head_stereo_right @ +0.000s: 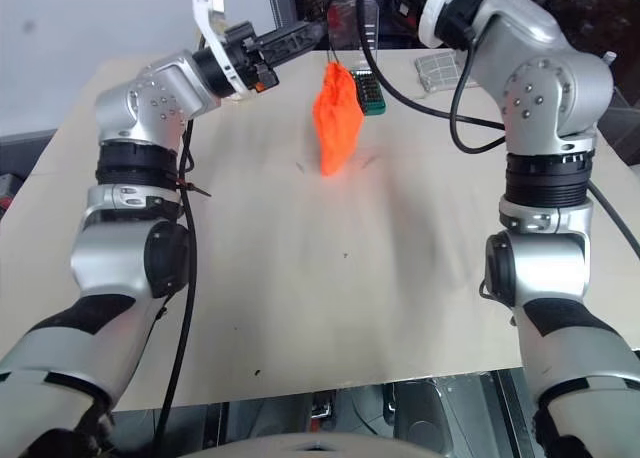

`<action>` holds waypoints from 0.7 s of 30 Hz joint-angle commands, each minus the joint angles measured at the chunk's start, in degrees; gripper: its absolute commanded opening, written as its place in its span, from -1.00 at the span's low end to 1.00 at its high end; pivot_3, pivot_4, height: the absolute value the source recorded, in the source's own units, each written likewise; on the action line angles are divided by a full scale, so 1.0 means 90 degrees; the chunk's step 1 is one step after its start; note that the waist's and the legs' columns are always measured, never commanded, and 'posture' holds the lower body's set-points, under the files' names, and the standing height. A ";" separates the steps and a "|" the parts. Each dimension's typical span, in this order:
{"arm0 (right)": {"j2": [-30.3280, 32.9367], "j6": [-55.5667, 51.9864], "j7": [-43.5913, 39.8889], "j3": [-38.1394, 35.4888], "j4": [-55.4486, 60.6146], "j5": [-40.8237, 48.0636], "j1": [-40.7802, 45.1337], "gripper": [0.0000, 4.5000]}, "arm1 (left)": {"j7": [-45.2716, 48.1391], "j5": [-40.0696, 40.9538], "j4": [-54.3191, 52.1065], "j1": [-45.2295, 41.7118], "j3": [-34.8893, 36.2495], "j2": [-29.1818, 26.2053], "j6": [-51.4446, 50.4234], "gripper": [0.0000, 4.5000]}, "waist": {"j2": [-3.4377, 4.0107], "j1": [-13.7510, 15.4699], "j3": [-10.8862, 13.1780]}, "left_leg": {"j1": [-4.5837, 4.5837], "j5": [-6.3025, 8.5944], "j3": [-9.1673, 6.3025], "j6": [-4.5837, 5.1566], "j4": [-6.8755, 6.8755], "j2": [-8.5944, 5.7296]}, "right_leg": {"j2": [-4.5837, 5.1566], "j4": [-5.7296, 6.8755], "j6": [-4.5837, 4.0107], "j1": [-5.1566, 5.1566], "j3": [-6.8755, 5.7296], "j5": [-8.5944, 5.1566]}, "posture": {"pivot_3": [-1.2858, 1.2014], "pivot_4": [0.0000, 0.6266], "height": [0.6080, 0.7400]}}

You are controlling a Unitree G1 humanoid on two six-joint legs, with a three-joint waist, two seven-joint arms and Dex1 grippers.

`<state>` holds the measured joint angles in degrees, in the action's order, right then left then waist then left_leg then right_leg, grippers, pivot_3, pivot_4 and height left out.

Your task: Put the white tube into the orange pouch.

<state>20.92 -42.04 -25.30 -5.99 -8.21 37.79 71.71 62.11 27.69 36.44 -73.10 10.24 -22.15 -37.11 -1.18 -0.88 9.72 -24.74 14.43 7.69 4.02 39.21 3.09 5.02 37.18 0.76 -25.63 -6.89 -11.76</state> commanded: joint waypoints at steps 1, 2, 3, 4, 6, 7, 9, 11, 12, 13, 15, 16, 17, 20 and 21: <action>0.0003 0.0368 -0.0005 -0.0255 -0.0139 -0.0145 0.0470 -1.00 | 0.0054 -0.0207 -0.0551 0.0315 -0.0400 -0.0076 0.0111 -0.89 | 0.0001 -0.0005 0.0000 | 0.0003 0.0000 0.0003 0.0000 0.0000 0.0000 | 0.0000 0.0003 0.0000 0.0000 0.0003 0.0000 | 0.03 -0.52 1.00; -0.0003 0.0428 -0.0009 -0.0304 -0.0239 -0.0176 0.0563 -1.00 | 0.0068 -0.0262 -0.0603 0.0420 -0.0491 -0.0095 0.0136 -0.89 | 0.0001 -0.0007 0.0000 | 0.0006 -0.0001 0.0007 -0.0001 0.0000 -0.0001 | 0.0000 0.0011 0.0000 -0.0001 0.0007 0.0000 | 0.03 -0.52 1.00; 0.0004 0.0518 -0.0012 -0.0373 -0.0399 -0.0201 0.0716 -1.00 | 0.0078 -0.0357 -0.0628 0.0551 -0.0618 -0.0134 0.0157 -0.89 | 0.0001 -0.0009 0.0000 | 0.0006 -0.0001 0.0008 -0.0002 0.0000 -0.0001 | 0.0000 0.0017 0.0000 -0.0002 0.0008 0.0000 | 0.03 -0.52 1.00; 0.0031 0.0663 -0.0023 -0.0412 -0.0586 -0.0272 0.0880 -1.00 | 0.0107 -0.0560 -0.0652 0.0696 -0.0827 -0.0204 0.0307 -0.89 | 0.0001 -0.0010 0.0000 | 0.0007 -0.0002 0.0008 -0.0003 0.0001 -0.0001 | -0.0001 0.0024 0.0000 -0.0002 0.0008 0.0000 | 0.03 -0.52 1.00; 0.0117 0.1048 -0.0025 -0.0516 -0.1173 -0.0456 0.1356 -1.00 | 0.0149 -0.0759 -0.0741 0.0919 -0.1075 -0.0286 0.0422 -0.89 | 0.0003 -0.0017 0.0001 | 0.0008 -0.0003 0.0012 -0.0005 0.0000 -0.0001 | -0.0001 0.0027 -0.0001 -0.0005 0.0010 0.0000 | 0.03 -0.52 1.00; 0.0178 0.1260 -0.0025 -0.0533 -0.1441 -0.0600 0.1555 -1.00 | 0.0176 -0.0980 -0.0750 0.1054 -0.1305 -0.0377 0.0543 -0.89 | 0.0003 -0.0017 0.0001 | 0.0007 -0.0003 0.0013 -0.0005 -0.0001 -0.0001 | -0.0002 0.0030 -0.0001 -0.0007 0.0012 0.0000 | 0.03 -0.52 1.00; 0.0258 0.1514 -0.0003 -0.0639 -0.1810 -0.0739 0.1820 -1.00 | 0.0180 -0.1414 -0.0672 0.1284 -0.1706 -0.0537 0.0857 -0.89 | 0.0004 -0.0018 0.0001 | 0.0005 -0.0003 0.0013 -0.0006 -0.0001 0.0003 | -0.0003 0.0025 -0.0001 -0.0006 0.0010 0.0000 | 0.03 -0.52 1.00; 0.0368 0.1708 0.0009 -0.0730 -0.2047 -0.0842 0.1953 -1.00 | -0.0001 -0.1732 -0.0439 0.1419 -0.1881 -0.0624 0.1167 -0.89 | 0.0005 -0.0012 0.0000 | 0.0008 -0.0003 0.0016 -0.0006 -0.0006 0.0001 | -0.0001 0.0025 -0.0001 -0.0006 0.0013 0.0000 | 0.03 -0.52 1.00; 0.0437 0.1810 0.0019 -0.0766 -0.2157 -0.0899 0.1988 -1.00 | -0.0137 -0.1770 -0.0308 0.1427 -0.1837 -0.0620 0.1217 -0.89 | 0.0005 -0.0004 0.0000 | 0.0007 -0.0003 0.0016 -0.0006 -0.0006 0.0001 | -0.0002 0.0026 -0.0002 -0.0006 0.0012 0.0001 | 0.03 -0.52 1.00; 0.0514 0.1904 0.0035 -0.0802 -0.2276 -0.0957 0.2000 -1.00 | -0.0266 -0.1782 -0.0205 0.1396 -0.1761 -0.0611 0.1231 -0.89 | 0.0005 0.0003 0.0001 | 0.0007 -0.0003 0.0016 -0.0006 -0.0006 0.0001 | 0.0000 0.0025 -0.0002 -0.0006 0.0012 0.0000 | 0.03 -0.52 1.00; 0.0649 0.2093 0.0067 -0.0848 -0.2487 -0.1070 0.1982 -1.00 | -0.0639 -0.1799 0.0096 0.1209 -0.1546 -0.0597 0.1330 -0.89 | 0.0004 0.0025 0.0001 | 0.0002 -0.0003 0.0015 -0.0006 -0.0002 0.0001 | 0.0001 0.0024 -0.0001 -0.0005 0.0008 0.0000 | 0.03 -0.52 1.00; 0.0702 0.2170 0.0079 -0.0866 -0.2570 -0.1100 0.1962 -1.00 | -0.0865 -0.1810 0.0302 0.1067 -0.1433 -0.0610 0.1417 -0.89 | 0.0005 0.0028 0.0001 | 0.0002 -0.0003 0.0014 -0.0005 -0.0001 -0.0001 | 0.0004 0.0021 -0.0001 -0.0005 0.0007 0.0000 | 0.03 -0.52 1.00; 0.0758 0.2224 0.0074 -0.0862 -0.2612 -0.1141 0.1919 -1.00 | -0.1153 -0.1846 0.0535 0.0872 -0.1308 -0.0647 0.1581 -0.89 | 0.0005 0.0020 0.0001 | 0.0000 -0.0003 0.0014 -0.0005 0.0000 -0.0001 | 0.0005 0.0014 -0.0001 -0.0005 0.0006 0.0000 | 0.03 -0.52 1.00; 0.0951 0.2172 0.0088 -0.0907 -0.2312 -0.1165 0.1568 -1.00 | -0.1854 -0.1948 0.1076 0.0204 -0.1019 -0.0826 0.2218 -0.89 | 0.0003 0.0000 0.0003 | 0.0001 -0.0003 0.0011 -0.0005 -0.0003 -0.0001 | 0.0004 0.0011 -0.0001 -0.0007 0.0009 0.0000 | 0.03 -0.52 1.00; 0.1002 0.2114 0.0104 -0.0934 -0.2165 -0.1137 0.1441 -1.00 | -0.1933 -0.1973 0.1180 0.0060 -0.1000 -0.0866 0.2385 -0.89 | 0.0004 -0.0001 0.0003 | -0.0001 -0.0003 0.0010 -0.0005 -0.0005 0.0000 | 0.0002 0.0013 -0.0001 -0.0008 0.0006 0.0000 | 0.03 -0.52 1.00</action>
<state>24.83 -27.72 -25.90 -7.70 -34.71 27.27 82.37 48.30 12.82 43.50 -71.87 -0.48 -26.94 -17.85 -1.14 -0.88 9.75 -24.76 14.41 7.78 3.97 39.13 3.11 5.02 37.32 0.75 -25.70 -6.85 -11.75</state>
